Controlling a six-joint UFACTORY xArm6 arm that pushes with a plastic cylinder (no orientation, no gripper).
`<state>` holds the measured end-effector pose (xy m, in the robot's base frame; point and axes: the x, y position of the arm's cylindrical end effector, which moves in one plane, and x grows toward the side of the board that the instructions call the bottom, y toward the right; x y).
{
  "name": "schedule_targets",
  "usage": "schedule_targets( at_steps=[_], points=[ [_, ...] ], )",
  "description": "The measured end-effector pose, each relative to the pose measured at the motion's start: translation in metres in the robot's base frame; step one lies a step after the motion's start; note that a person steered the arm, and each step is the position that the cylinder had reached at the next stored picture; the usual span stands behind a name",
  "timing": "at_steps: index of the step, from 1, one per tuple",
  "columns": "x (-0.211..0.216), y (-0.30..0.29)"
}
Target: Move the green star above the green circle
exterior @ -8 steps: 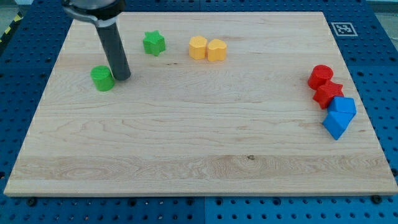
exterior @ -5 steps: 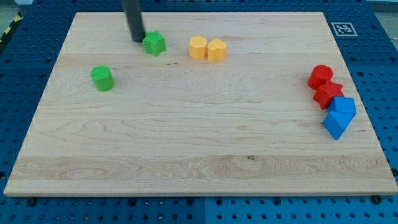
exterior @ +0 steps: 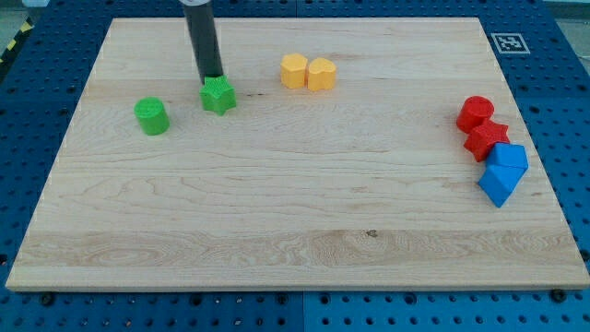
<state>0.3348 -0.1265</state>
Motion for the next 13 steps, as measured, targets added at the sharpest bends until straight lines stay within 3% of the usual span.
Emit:
schedule_targets(
  at_steps=[2,3,4,5,7,8,10,13],
  points=[
    [0.006,0.088],
    [0.03,0.106],
    [0.058,0.063],
    [0.055,0.002],
    [0.046,0.033],
    [0.013,0.034],
    [-0.001,-0.039],
    [-0.036,-0.062]
  ],
)
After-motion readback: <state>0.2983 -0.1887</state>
